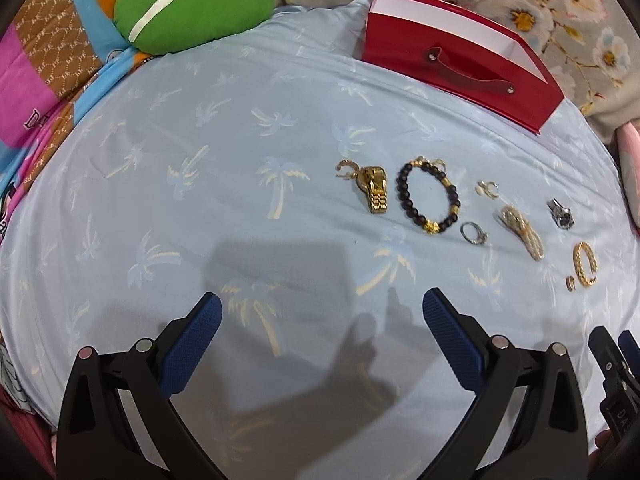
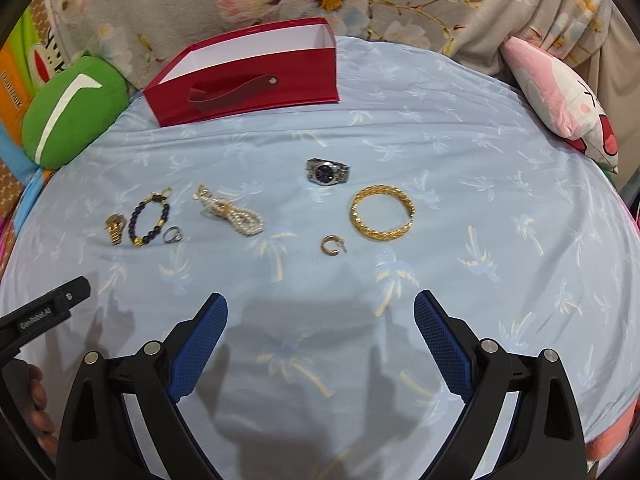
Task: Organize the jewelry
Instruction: 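Grasp the gold watch with the left tool while the right tool reaches toward the silver watch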
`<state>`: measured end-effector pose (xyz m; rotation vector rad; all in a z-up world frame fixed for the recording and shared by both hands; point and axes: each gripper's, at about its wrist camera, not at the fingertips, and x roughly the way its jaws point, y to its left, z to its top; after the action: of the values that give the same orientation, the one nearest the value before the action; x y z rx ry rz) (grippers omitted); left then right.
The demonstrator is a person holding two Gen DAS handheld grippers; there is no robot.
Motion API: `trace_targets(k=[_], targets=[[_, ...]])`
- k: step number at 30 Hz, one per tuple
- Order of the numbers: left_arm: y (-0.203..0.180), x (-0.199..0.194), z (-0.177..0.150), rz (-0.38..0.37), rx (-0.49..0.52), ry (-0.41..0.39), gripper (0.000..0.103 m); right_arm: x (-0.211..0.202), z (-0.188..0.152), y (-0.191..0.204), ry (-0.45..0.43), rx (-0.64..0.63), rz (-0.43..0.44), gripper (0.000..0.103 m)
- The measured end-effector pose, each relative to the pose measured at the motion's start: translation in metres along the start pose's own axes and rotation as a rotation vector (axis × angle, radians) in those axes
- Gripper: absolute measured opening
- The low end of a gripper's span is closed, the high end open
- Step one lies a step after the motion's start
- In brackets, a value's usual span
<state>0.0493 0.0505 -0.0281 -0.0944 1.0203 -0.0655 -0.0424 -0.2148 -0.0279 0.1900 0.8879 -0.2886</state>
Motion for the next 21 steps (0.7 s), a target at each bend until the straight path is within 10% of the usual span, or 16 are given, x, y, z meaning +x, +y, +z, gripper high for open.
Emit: trace_targets(k=[9,21], targets=[[-0.011,0.029,0.041,-0.008,-0.015,-0.011,0.096,0.013,0.009,-0.011,0.016,0.027,-0.012,0.092],[-0.019,0.059,0.059,-0.002,-0.017,0.03,0.06,0.031,0.015,-0.014,0.044,0.042,-0.008,0.092]])
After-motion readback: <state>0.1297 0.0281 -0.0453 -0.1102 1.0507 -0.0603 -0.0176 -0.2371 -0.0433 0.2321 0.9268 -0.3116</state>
